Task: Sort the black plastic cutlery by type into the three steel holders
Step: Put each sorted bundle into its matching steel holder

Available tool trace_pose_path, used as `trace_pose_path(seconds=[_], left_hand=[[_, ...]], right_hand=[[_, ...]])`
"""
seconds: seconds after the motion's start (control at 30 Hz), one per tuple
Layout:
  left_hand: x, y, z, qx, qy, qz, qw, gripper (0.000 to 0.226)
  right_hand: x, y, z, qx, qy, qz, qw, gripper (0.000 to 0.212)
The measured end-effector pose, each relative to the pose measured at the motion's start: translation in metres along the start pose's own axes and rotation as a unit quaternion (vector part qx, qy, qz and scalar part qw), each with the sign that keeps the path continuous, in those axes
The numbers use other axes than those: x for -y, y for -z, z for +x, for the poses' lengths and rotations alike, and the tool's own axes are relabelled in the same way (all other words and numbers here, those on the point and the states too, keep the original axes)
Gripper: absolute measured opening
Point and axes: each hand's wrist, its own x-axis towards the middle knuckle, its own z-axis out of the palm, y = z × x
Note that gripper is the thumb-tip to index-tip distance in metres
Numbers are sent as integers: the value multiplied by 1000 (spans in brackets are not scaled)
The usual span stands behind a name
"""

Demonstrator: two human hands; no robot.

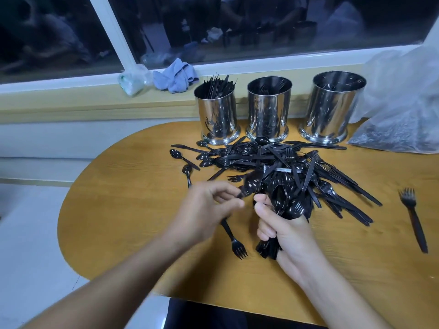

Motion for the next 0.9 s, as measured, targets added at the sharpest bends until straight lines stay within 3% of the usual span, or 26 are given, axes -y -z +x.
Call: trace_pose_path(seconds=[0.13, 0.3, 0.47, 0.6, 0.7, 0.9], left_hand=[[-11, -33, -25, 48, 13, -134, 990, 6], [-5, -43, -36, 44, 37, -172, 983, 6], [3, -26, -34, 47, 54, -207, 976, 10], [33, 10, -7, -118, 73, 44, 989, 10], [69, 32, 23, -148, 88, 272, 947, 27], [97, 29, 49, -126, 93, 345, 925, 32]], right_hand=[[-6, -8, 3, -1, -1, -2, 1000, 45], [-5, -10, 3, -44, -47, 5, 998, 27], [-5, -12, 6, -65, -61, 55, 995, 29], [-1, -8, 5, -27, -57, 82, 995, 34], [-1, -8, 1, -25, -60, 53, 996, 27], [1, -6, 0, -36, -83, 37, 995, 35]])
